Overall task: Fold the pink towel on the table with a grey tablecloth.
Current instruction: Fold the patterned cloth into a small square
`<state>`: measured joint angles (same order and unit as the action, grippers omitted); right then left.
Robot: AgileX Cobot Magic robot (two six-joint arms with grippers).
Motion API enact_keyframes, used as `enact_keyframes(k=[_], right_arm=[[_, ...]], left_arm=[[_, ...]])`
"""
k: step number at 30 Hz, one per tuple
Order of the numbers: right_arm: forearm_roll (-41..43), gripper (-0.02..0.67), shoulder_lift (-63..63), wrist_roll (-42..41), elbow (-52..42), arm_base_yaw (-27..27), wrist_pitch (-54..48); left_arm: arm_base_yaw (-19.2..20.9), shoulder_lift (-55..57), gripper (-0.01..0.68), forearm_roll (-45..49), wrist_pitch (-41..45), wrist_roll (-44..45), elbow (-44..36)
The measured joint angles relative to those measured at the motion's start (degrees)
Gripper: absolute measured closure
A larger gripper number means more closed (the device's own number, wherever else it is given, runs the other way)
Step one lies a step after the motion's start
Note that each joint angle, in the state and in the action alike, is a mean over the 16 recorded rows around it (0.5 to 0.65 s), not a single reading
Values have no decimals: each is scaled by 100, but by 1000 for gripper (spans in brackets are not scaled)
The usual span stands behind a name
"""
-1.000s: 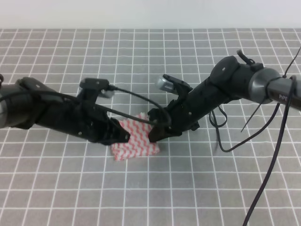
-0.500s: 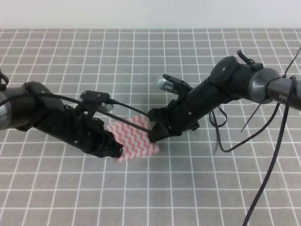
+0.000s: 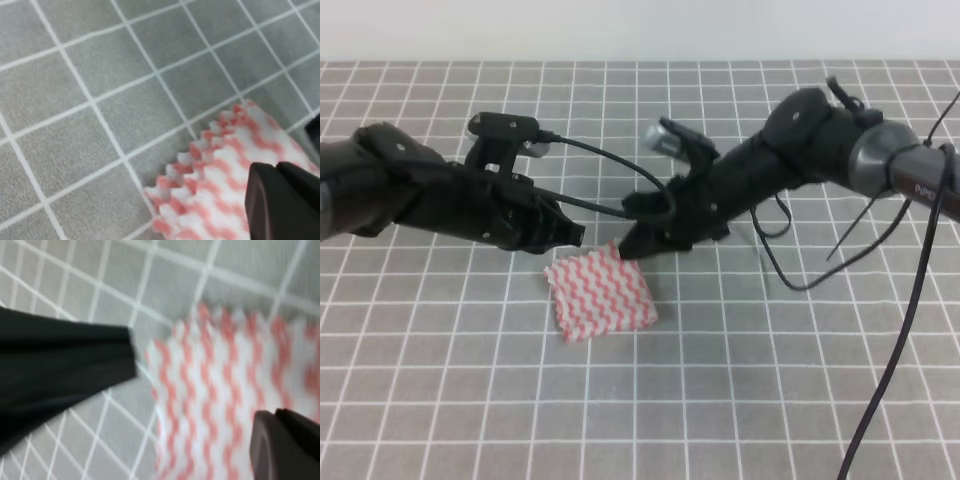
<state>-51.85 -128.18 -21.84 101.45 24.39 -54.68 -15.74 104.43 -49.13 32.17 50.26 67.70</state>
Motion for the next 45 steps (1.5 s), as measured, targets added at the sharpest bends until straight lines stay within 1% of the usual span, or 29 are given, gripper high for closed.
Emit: enact_keyframes(k=[12,23,34,39,45], right_arm=[[-21,664,-280,62,524,-1,134],[390,664,-516,308,648,-1,208],[566,664,-341,468,655,-21,125],[573,664,-222,435,658,134,62],[809,664,-248,488,697,394,124]], left_arm=[[0,329,674,-144,-441,-23,93],[0,377,674,-34,-594,-27,93],[68,378,674,33,-545,-41,156],[193,375,674,17,-408,-89,297],[347,374,673,8,-148,-151,470]])
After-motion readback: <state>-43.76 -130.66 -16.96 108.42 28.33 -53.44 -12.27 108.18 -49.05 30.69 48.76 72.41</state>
